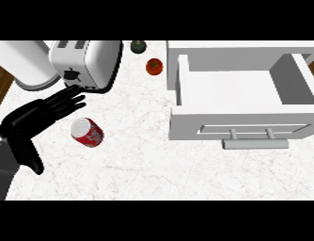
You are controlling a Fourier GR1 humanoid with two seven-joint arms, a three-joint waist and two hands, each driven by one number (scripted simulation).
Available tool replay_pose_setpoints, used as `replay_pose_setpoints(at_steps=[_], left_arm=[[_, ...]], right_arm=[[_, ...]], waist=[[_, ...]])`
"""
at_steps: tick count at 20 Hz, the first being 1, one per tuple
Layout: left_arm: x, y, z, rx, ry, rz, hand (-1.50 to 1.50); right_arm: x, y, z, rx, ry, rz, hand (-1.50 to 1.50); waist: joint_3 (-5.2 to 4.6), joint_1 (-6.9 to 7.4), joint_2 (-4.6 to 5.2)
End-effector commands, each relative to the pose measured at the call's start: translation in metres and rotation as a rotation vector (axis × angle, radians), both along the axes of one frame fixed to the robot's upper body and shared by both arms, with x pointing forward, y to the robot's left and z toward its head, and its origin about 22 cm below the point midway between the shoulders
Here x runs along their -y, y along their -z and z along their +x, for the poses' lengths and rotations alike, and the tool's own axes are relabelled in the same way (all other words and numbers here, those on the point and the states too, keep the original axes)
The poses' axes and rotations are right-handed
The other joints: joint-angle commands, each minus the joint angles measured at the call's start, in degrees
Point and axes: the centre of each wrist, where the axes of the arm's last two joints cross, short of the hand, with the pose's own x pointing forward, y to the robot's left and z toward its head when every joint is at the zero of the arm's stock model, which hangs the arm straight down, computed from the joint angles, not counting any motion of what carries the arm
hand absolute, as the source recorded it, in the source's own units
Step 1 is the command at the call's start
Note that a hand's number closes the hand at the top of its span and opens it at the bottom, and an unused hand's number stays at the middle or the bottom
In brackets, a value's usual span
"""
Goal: Pick up the can, place it into the drawer and close the drawer
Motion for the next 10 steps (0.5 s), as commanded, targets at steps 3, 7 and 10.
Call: replay_pose_setpoints(at_steps=[3,7,10], left_arm=[[-0.017,0.036,-0.007,0.010,-0.044,0.031,-1.50],[-0.017,0.044,0.014,0.008,-0.090,0.026,-1.50],[-0.029,0.047,0.015,0.028,-0.132,0.023,-1.50]], right_arm=[[-0.004,-0.005,-0.010,-0.007,0.011,0.015,-1.50],[0.013,-0.010,-0.009,0.011,-0.005,-0.010,-1.50],[0.001,0.011,-0.013,0.003,0.006,0.023,-1.50]], waist=[[-0.05,-0.27,0.10],[-0.07,-0.72,0.26],[-0.06,-0.71,0.26]])
